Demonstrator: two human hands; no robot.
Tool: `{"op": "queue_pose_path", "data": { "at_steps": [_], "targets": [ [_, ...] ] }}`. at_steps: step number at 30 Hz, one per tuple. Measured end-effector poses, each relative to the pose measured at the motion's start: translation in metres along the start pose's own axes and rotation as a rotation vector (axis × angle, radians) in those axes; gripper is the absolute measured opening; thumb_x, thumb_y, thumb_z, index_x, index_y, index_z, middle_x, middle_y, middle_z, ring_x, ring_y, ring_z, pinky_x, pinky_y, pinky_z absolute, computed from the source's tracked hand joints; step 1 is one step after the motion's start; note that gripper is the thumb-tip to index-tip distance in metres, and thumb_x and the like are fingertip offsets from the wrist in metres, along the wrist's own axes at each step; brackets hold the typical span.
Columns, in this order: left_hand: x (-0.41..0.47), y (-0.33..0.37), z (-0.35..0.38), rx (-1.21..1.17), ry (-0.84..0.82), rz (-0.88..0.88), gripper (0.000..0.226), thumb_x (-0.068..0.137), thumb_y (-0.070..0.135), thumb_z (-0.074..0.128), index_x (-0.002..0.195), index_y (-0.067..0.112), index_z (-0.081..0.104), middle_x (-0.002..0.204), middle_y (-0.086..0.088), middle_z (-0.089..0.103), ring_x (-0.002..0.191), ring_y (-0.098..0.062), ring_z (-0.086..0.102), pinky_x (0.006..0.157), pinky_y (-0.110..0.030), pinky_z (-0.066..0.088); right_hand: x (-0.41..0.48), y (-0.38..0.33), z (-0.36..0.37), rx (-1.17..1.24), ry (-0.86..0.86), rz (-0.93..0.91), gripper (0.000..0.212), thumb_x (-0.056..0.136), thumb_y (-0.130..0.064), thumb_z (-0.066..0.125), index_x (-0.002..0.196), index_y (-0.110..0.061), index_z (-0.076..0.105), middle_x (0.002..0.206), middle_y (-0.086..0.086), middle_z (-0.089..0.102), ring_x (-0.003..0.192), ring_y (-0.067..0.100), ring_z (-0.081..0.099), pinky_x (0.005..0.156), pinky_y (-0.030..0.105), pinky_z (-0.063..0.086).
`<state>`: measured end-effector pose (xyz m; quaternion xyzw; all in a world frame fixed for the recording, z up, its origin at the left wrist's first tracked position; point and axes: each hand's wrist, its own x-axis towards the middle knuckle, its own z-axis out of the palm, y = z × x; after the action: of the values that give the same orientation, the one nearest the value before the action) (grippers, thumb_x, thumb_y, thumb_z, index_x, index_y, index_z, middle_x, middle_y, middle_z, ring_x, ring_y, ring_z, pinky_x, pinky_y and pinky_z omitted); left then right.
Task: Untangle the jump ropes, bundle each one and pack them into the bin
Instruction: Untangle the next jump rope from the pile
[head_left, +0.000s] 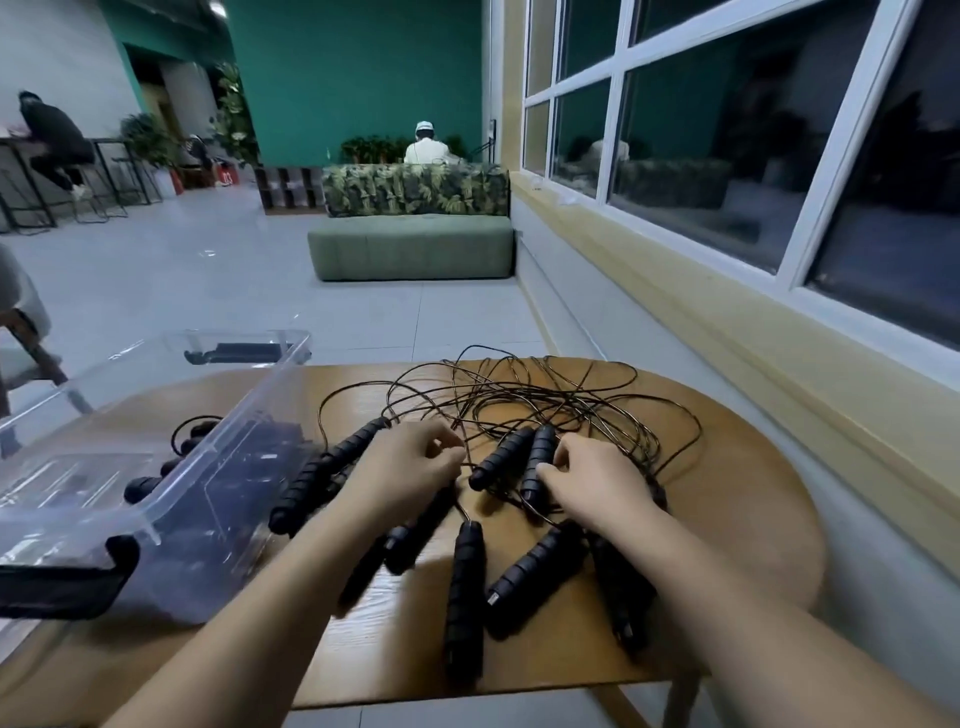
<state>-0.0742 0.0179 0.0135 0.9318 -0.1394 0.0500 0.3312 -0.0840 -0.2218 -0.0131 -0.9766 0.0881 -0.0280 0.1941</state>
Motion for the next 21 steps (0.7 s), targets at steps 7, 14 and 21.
{"op": "queue_pose_path", "data": {
  "at_steps": [7,14,21],
  "targets": [
    [0.012,0.002,0.033,0.032,0.034,0.050,0.007,0.095,0.032,0.068,0.092,0.037,0.073,0.094,0.011,0.074,0.086,-0.001,0.067,0.083,-0.030,0.056,0.038,-0.008,0.036,0.021,0.002,0.122,0.064,0.095,-0.061,0.064,0.137,-0.015,0.048,0.131,0.009,0.068,0.121,0.035,0.066,0.085,0.039,0.051],
    [0.012,0.007,0.047,-0.050,0.044,0.098,0.010,0.092,0.026,0.071,0.101,0.029,0.075,0.086,0.014,0.075,0.080,-0.002,0.070,0.080,-0.035,0.060,0.054,0.005,0.025,0.407,0.093,0.193,0.052,0.087,-0.052,0.073,0.120,-0.015,0.057,0.108,0.005,0.071,0.092,0.028,0.065,0.078,0.035,0.052],
    [0.019,0.000,0.029,-0.101,0.248,0.188,0.069,0.084,0.020,0.082,0.144,0.038,0.052,0.139,0.016,0.056,0.125,-0.003,0.052,0.109,-0.030,0.045,-0.001,-0.005,-0.030,0.711,-0.061,-0.097,0.027,0.083,-0.038,0.060,0.103,-0.027,0.075,0.092,0.005,0.077,0.080,0.030,0.072,0.075,0.054,0.063]
  ]
}}
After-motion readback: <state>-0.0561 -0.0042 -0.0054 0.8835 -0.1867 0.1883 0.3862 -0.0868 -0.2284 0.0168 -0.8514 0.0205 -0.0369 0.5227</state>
